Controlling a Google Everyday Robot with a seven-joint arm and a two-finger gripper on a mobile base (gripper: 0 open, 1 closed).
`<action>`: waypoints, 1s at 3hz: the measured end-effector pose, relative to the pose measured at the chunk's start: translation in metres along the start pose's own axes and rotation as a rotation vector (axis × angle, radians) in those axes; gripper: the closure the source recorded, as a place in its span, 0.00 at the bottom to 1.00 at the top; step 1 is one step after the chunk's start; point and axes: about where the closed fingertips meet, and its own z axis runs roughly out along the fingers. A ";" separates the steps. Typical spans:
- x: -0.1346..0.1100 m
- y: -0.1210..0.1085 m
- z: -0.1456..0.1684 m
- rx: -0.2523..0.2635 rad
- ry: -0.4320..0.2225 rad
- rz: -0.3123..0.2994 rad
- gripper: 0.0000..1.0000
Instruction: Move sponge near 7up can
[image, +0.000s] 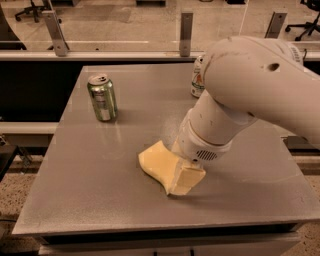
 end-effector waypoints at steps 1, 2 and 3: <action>0.002 -0.010 -0.007 0.013 0.001 0.024 0.63; 0.012 -0.036 -0.024 0.049 0.003 0.076 0.86; 0.041 -0.086 -0.043 0.100 0.020 0.172 1.00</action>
Offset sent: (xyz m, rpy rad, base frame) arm 0.0653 -0.0447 0.0435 0.0141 -0.0461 -0.1749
